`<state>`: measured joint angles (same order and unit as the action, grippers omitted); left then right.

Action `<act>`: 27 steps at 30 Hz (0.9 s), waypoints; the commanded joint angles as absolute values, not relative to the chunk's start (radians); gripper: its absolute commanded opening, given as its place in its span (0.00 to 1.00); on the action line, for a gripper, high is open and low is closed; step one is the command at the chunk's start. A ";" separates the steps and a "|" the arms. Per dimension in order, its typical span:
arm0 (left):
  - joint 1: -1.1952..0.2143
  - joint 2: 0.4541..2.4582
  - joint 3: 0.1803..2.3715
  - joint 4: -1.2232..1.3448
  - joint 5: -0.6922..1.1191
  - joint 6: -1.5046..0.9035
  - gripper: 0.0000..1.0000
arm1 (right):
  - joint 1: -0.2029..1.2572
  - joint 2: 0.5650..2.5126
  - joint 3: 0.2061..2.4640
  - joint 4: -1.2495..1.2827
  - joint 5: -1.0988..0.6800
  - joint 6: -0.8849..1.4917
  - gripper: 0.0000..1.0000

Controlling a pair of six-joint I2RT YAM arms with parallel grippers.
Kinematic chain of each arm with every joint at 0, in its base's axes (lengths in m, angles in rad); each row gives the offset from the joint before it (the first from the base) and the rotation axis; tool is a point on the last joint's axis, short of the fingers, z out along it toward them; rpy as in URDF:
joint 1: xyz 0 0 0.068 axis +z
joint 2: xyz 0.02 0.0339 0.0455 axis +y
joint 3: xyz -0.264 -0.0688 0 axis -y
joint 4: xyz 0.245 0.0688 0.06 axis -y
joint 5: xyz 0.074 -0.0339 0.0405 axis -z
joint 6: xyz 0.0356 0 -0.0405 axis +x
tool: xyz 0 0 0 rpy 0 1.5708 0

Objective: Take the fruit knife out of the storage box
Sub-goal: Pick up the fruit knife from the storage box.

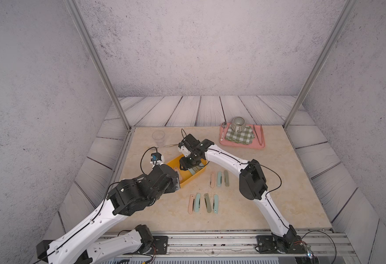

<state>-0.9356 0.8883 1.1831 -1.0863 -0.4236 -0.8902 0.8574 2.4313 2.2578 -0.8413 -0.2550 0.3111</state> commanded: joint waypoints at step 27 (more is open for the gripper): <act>-0.830 0.806 1.175 -1.144 -0.371 -0.815 0.80 | 0.928 2.675 2.382 -0.676 -0.077 0.256 0.57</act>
<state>-0.8413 0.8196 1.1828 -1.1332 -0.3782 -0.8326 0.9154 2.6324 2.3791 -0.6395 -0.1013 0.2569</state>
